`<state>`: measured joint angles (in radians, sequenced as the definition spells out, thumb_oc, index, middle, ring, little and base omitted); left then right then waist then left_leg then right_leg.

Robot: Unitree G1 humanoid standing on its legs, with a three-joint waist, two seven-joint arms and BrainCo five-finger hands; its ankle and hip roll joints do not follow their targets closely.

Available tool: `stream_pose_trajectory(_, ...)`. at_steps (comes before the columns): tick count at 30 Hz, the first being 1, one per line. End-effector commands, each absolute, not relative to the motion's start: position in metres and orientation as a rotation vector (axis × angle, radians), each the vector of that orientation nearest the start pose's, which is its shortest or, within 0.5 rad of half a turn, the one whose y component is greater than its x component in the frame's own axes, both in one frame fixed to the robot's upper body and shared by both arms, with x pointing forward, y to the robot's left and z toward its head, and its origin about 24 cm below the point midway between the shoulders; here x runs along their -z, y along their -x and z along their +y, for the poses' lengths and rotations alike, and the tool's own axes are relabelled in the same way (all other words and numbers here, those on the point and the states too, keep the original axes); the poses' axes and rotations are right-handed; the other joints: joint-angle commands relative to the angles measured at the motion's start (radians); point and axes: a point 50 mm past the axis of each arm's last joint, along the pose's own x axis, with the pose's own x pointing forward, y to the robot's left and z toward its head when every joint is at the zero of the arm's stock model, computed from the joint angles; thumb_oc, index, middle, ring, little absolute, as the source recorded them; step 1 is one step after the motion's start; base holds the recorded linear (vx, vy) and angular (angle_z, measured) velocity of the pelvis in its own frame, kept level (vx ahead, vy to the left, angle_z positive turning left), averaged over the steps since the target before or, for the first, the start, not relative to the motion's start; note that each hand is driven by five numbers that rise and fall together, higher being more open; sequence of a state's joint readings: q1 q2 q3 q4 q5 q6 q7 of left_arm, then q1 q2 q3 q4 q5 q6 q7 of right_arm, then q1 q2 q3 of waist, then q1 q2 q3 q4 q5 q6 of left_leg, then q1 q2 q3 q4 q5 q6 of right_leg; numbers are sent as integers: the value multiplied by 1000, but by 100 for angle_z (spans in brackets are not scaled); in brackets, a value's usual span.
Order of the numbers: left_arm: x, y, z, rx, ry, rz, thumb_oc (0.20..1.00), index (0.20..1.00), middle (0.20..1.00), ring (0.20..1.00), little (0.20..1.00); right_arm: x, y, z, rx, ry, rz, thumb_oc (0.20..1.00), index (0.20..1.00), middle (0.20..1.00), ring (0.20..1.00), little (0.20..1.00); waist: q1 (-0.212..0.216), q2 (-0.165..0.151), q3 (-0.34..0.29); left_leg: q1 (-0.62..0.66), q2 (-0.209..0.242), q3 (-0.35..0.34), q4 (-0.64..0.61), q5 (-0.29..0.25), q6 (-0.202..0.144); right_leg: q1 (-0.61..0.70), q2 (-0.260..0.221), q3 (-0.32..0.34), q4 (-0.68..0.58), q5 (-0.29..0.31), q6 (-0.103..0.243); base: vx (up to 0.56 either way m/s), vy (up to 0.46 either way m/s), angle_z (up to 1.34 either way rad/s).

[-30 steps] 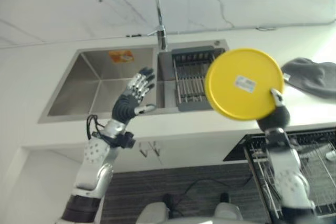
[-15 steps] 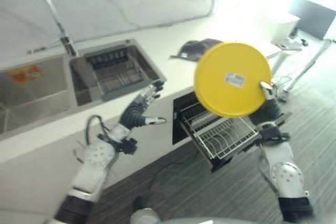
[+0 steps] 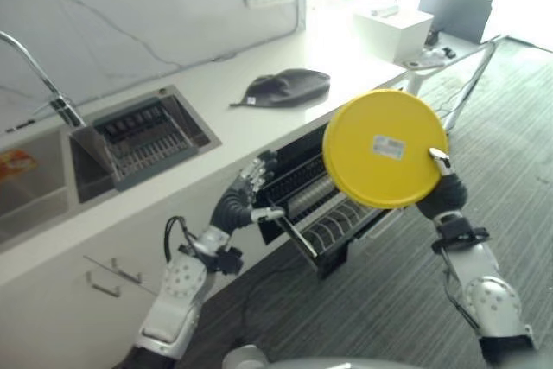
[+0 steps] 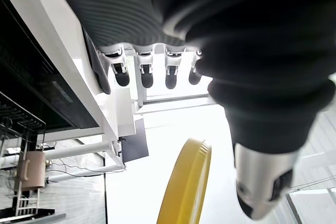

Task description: Place the dishes in the dishwasher.

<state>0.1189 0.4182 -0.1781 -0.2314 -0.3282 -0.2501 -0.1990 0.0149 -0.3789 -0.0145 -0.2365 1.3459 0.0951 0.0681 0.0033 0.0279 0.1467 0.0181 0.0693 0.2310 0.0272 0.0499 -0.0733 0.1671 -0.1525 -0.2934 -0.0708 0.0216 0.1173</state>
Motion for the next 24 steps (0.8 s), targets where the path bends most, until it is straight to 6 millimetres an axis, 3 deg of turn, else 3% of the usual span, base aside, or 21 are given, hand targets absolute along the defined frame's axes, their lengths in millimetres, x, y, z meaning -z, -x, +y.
stream_pose_trajectory(1, -131, -227, 173, 413, -176, -469, 1000, 1000, 1000, 1000, 1000, -149, -255, -174, -429, -990, -328, 200, 200, 200, 200, 200, 34, -30, 49, 31, -29, -30, -15, -56, 15, -33, 59, 10, 119, -83, -8, 209, 75, 7)
stream_pose_trajectory(6, -131, -233, 168, 420, -196, -468, 1000, 1000, 1000, 1000, 1000, -144, -256, -169, -455, -995, -293, 200, 200, 200, 200, 200, 47, -36, 46, 46, -46, -39, -14, -76, 49, -28, 52, -13, 203, -127, -4, 236, 187, 3)
stream_pose_trajectory(9, -131, -231, 172, 433, -206, -468, 1000, 1000, 1000, 1000, 1000, -144, -254, -169, -469, -1005, -304, 200, 200, 200, 200, 200, 55, -39, 48, 58, -53, -37, -14, -85, 74, -76, 35, -22, 385, -115, 25, 156, 199, -6)
stream_pose_trajectory(10, -129, -230, 172, 444, -221, -466, 1000, 1000, 1000, 1000, 1000, -144, -252, -165, -489, -1014, -316, 200, 200, 200, 200, 200, 58, -30, 51, 57, -49, -31, -7, -92, 94, -117, 25, -22, 583, -84, 35, 142, 232, 2)
stream_pose_trajectory(11, -128, -231, 170, 450, -257, -467, 1000, 1000, 1000, 1000, 1000, -145, -250, -160, -510, -1018, -319, 200, 200, 200, 200, 200, 56, -28, 57, 56, -49, -41, 7, -108, 103, -176, 10, 5, 687, -56, 33, 152, 174, -2)
stream_pose_trajectory(12, -127, -231, 169, 449, -283, -469, 1000, 1000, 1000, 1000, 1000, -144, -250, -157, -521, -1022, -312, 200, 200, 200, 200, 200, 56, -31, 60, 56, -51, -49, 12, -114, 103, -200, -13, 11, 672, -45, 30, 140, -60, -11)
stream_pose_trajectory(13, -129, -234, 168, 447, -316, -479, 1000, 1000, 1000, 1000, 1000, -142, -251, -156, -531, -1028, -303, 200, 200, 200, 200, 200, 59, -39, 64, 57, -52, -70, 21, -118, 95, -199, -49, 13, 579, -37, 23, 100, -141, -8)
stream_pose_trajectory(14, -130, -234, 168, 447, -319, -481, 1000, 1000, 1000, 1000, 1000, -142, -251, -155, -533, -1029, -301, 200, 200, 200, 200, 200, 58, -39, 65, 58, -51, -75, 24, -119, 92, -192, -52, 11, 557, -38, 21, 174, -512, 16)
stream_pose_trajectory(15, -140, -238, 170, 447, -327, -504, 1000, 1000, 1000, 1000, 1000, -140, -251, -158, -539, -1029, -309, 200, 200, 200, 200, 200, 48, -68, 73, 58, -44, -112, 66, -156, 61, -165, -139, 62, 267, 49, 49, 173, -566, 35)
stream_pose_trajectory(16, -141, -238, 169, 448, -327, -508, 1000, 1000, 1000, 1000, 1000, -142, -250, -158, -542, -1028, -318, 200, 200, 200, 200, 200, 35, -77, 78, 69, -37, -128, 70, -174, 49, -173, -169, 106, 205, 123, 72, 192, -641, 55)
stream_pose_trajectory(17, -142, -237, 169, 449, -330, -512, 1000, 1000, 1000, 1000, 1000, -145, -249, -159, -544, -1029, -327, 200, 200, 200, 200, 200, 24, -79, 84, 78, -24, -146, 72, -187, 43, -193, -181, 149, 200, 157, 89, 125, -362, 90)
stream_pose_trajectory(18, -144, -237, 169, 467, -330, -515, 1000, 1000, 1000, 1000, 1000, -146, -248, -161, -535, -1030, -339, 200, 200, 200, 200, 200, 14, -80, 88, 78, -9, -172, 80, -199, 40, -208, -178, 201, 209, 146, 97, 76, -476, 123)
stream_pose_trajectory(19, -142, -235, 168, 485, -326, -514, 1000, 1000, 1000, 1000, 1000, -146, -249, -169, -535, -1011, -325, 200, 200, 200, 200, 200, 22, -85, 74, 56, 32, -201, 93, -187, 16, -154, -153, 185, 152, 67, 96, -4, -666, 142)
stream_pose_trajectory(21, -130, -231, 167, 485, -267, -453, 1000, 1000, 1000, 1000, 1000, -152, -255, -176, -520, -965, -289, 200, 200, 200, 200, 200, 43, -93, 55, 51, 105, -187, 28, -112, -30, -116, -114, 131, 66, 49, 102, -71, -564, 116)
stream_pose_trajectory(24, -96, -225, 175, 461, -150, -270, 1000, 1000, 1000, 1000, 1000, -155, -255, -182, -479, -789, -341, 200, 200, 200, 200, 200, 48, -74, 42, 65, 153, -160, -80, -40, -60, -111, -96, 80, 44, 36, 90, -117, -151, -16)
